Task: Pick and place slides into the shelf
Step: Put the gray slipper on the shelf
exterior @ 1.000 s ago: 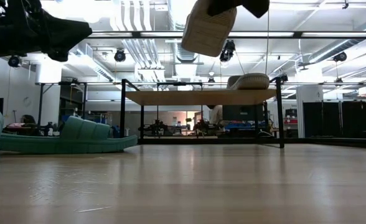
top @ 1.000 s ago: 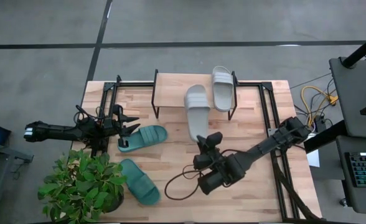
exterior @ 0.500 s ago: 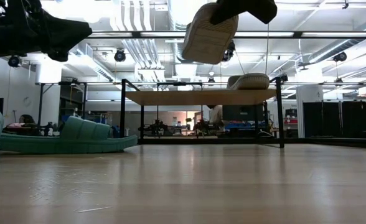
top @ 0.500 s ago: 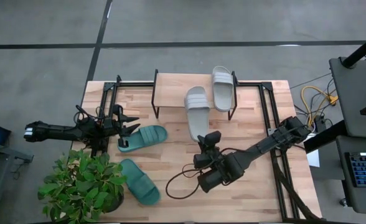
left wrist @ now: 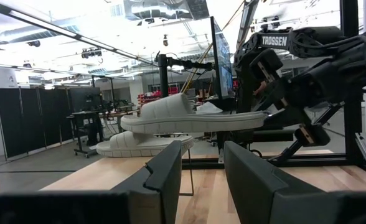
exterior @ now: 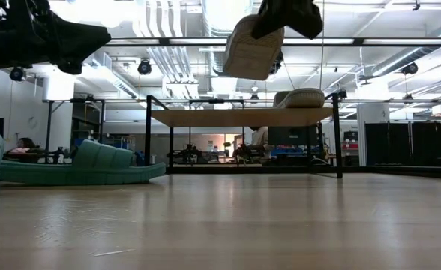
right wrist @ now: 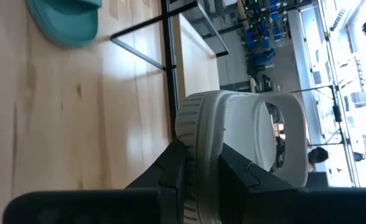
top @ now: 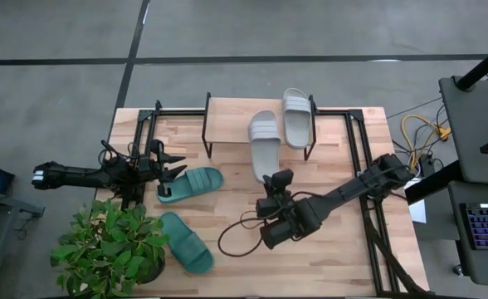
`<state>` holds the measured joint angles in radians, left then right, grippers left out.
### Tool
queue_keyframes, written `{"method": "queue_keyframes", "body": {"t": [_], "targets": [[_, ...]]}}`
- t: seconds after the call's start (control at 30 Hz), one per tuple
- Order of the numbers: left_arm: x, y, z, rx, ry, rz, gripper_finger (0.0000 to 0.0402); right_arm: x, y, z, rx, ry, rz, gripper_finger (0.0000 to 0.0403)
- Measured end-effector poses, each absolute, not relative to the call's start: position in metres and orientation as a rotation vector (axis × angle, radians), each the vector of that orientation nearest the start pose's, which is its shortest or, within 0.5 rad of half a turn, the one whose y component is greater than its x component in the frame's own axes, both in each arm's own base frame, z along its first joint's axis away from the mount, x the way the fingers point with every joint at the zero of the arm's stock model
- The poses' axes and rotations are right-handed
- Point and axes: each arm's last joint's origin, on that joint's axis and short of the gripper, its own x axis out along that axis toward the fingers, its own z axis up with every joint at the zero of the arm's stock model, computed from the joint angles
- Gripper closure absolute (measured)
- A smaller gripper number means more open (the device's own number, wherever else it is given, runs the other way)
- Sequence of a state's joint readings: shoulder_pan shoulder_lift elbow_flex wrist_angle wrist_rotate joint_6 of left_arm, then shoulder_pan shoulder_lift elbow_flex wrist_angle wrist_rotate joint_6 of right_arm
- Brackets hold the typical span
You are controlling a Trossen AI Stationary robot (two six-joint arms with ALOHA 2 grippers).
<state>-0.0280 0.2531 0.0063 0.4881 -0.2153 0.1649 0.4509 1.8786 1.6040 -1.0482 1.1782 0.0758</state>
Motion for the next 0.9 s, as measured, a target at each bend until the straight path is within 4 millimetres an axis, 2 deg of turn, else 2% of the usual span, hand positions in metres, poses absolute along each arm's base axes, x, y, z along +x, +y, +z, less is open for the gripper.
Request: {"method": "queue_keyframes", "body": {"t": [0.37, 0.9], "targets": [[0.11, 0.003, 0.191, 0.134, -0.224, 0.206, 0.0294, 0.353, 0.115, 0.265, -0.918, 0.956, -0.678, 0.0354], [0.11, 0.003, 0.191, 0.134, -0.224, 0.208, 0.0294, 0.356, 0.106, 0.265, -0.888, 0.976, -0.681, 0.0354]]}}
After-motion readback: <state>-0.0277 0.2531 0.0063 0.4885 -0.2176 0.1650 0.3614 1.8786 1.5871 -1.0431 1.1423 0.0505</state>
